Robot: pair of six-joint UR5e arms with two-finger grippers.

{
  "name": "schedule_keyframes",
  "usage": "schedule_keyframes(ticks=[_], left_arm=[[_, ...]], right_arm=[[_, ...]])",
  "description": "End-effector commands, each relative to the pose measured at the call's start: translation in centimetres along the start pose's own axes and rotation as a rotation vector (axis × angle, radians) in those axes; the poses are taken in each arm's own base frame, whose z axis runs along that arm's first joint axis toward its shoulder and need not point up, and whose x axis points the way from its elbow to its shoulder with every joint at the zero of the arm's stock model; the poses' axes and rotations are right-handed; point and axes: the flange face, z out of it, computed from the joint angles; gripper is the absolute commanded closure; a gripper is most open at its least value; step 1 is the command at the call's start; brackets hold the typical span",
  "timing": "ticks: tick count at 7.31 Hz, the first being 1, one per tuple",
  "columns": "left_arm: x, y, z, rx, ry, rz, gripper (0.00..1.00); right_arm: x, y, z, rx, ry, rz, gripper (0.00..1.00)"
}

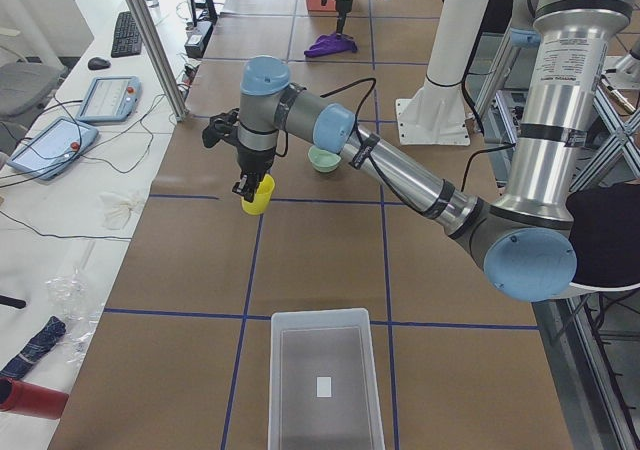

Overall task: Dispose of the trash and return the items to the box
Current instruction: 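Grasp the purple cloth with the right gripper while the left carries the cup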

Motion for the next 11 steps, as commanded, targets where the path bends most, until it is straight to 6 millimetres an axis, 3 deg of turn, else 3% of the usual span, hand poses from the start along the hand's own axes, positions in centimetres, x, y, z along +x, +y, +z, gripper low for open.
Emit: schedule_keyframes(ticks=[1,2,4,5,6,7,9,11], left_arm=[[-3.4,0.6,0.1,-0.015,-0.028,0.035,1.0],[-5.5,1.4,-0.1,-0.018,-0.039,0.045,1.0],[-7.2,2.5,0.0,-0.029,-0.048,0.054,1.0],[-7.3,2.5,-0.1,-0.029,-0.056,0.052,1.0],[-7.7,2.6,0.1,-0.035,-0.065,0.049,1.0],[-8.5,2.8,0.7,-0.056,-0.092,0.038,1.0],[-9.3,3.1,1.7,-0.077,-0.098,0.029,1.0],[-11.0,4.7,3.2,-0.124,-0.152,0.009,1.0]], right_arm=[[-0.3,1.8,2.4,-0.021,0.043,-0.022,0.0],[0.2,1.7,2.9,-0.026,0.055,-0.02,0.0],[1.2,1.8,3.7,-0.033,0.079,-0.02,0.0],[1.3,1.7,3.7,-0.032,0.079,-0.019,0.19],[1.7,1.9,3.7,-0.036,0.085,-0.018,0.68],[2.1,1.9,3.6,-0.032,0.091,-0.016,1.0],[2.6,2.0,3.4,-0.022,0.097,-0.015,1.0],[2.6,2.0,3.2,-0.035,0.091,-0.009,1.0]])
